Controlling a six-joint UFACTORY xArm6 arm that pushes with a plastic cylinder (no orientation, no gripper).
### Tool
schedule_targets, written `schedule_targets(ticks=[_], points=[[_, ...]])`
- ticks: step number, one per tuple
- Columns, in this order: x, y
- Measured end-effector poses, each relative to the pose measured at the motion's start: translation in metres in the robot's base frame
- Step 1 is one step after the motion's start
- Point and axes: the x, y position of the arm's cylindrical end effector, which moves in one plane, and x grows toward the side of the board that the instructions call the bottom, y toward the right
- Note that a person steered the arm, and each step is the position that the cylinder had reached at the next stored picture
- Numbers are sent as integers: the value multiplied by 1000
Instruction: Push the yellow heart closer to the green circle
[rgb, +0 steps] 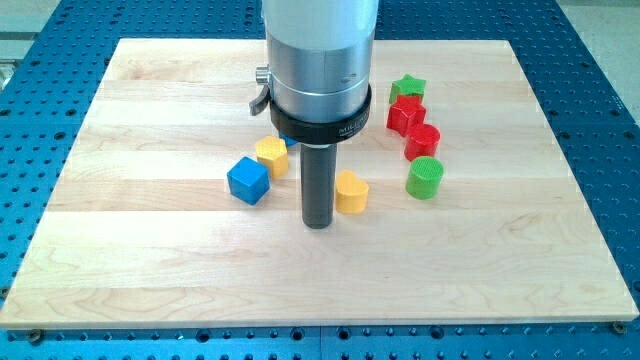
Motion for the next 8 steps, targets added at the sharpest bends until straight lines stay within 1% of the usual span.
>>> schedule_targets(ticks=[1, 2, 3, 4, 5, 7, 8], points=[[-11, -17], [-41, 26], [-53, 49], [-43, 79], [-41, 90], [-12, 69], [-9, 69]])
